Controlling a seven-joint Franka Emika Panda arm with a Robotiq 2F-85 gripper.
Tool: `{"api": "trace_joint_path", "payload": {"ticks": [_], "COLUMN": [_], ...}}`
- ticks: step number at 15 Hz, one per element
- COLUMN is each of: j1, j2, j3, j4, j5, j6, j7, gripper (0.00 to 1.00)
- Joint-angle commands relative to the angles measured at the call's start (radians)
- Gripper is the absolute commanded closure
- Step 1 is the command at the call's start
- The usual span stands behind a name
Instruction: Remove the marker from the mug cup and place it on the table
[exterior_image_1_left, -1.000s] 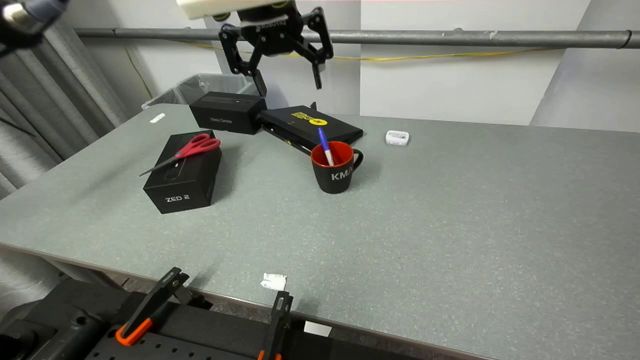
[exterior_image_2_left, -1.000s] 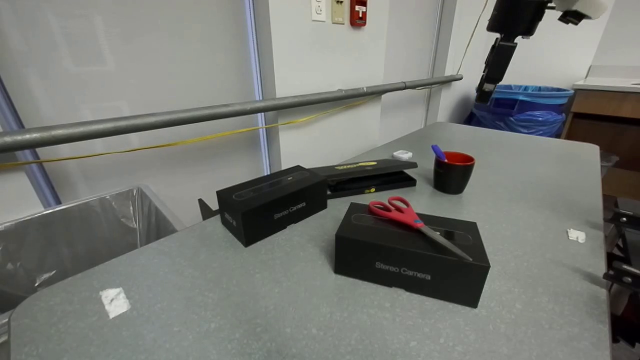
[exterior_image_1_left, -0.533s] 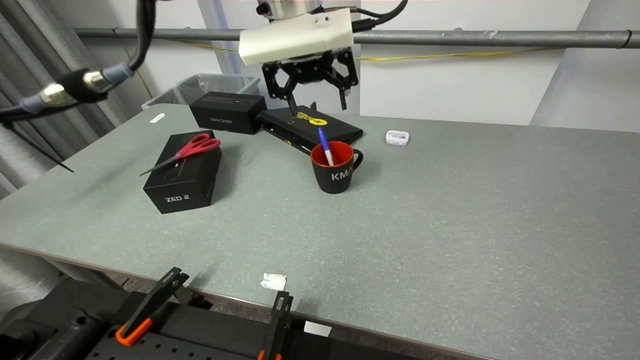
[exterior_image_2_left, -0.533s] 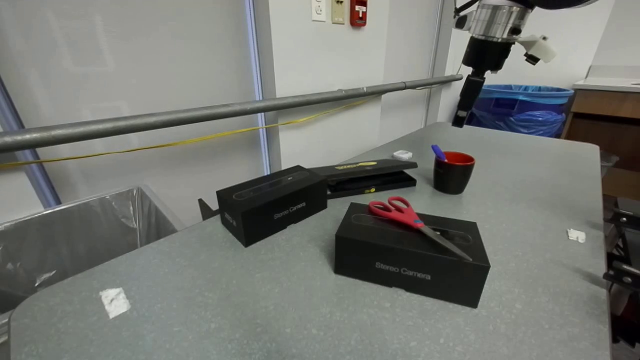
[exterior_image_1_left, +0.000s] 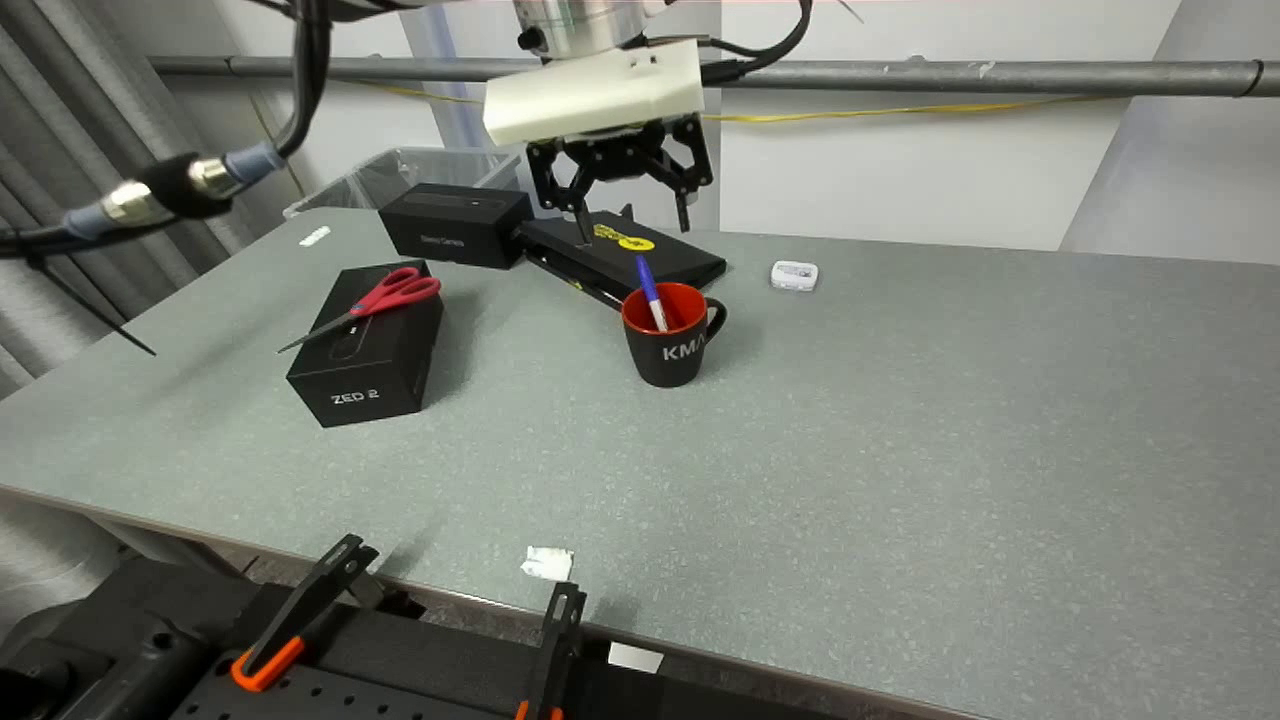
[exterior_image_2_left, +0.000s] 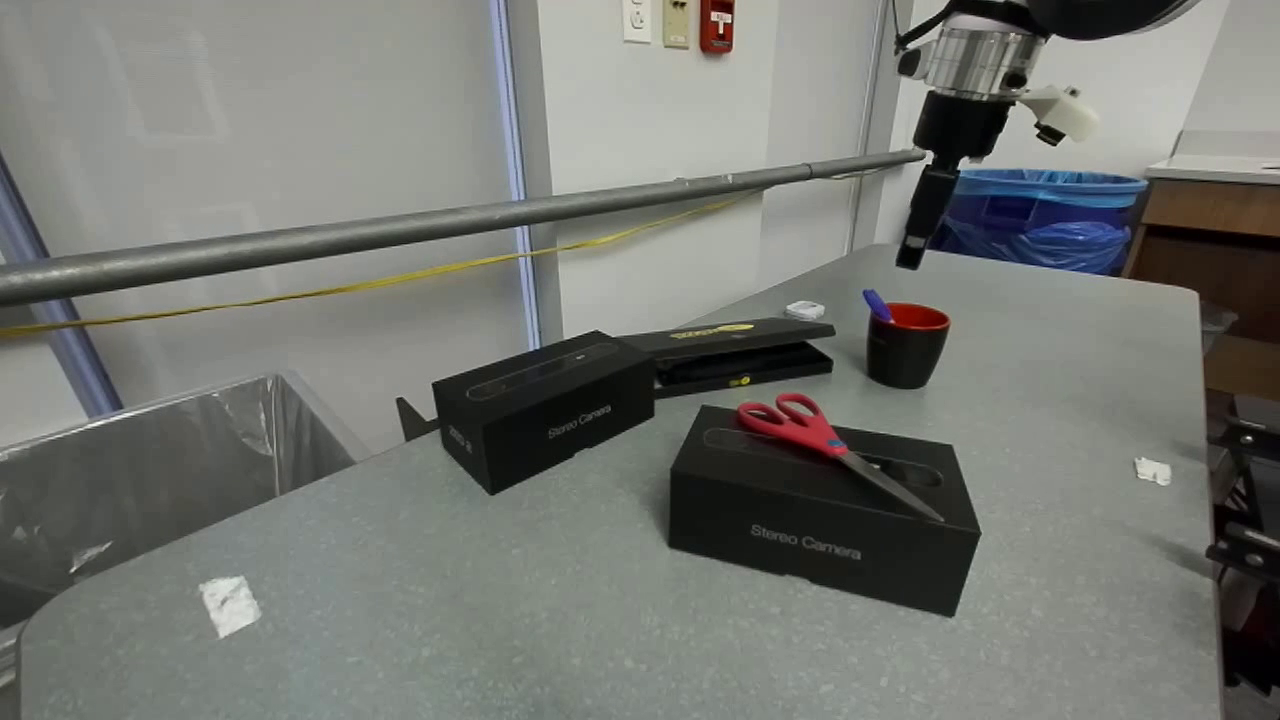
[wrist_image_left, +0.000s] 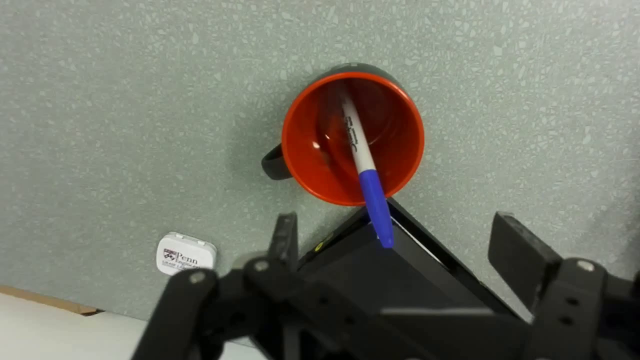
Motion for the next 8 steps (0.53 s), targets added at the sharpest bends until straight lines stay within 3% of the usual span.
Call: {"api": "trace_joint_path", "payload": {"ticks": [1, 8], "j1": [-0.013, -0.024], "j2": [0.097, 0.207], "j3": [0.023, 0.034], "j4": [0.06, 0.137], "j5": [0.013, 0.002], "j6": [0.048, 0.104], "j7": [-0.017, 0.0], "gripper": [0.0, 0.0]}}
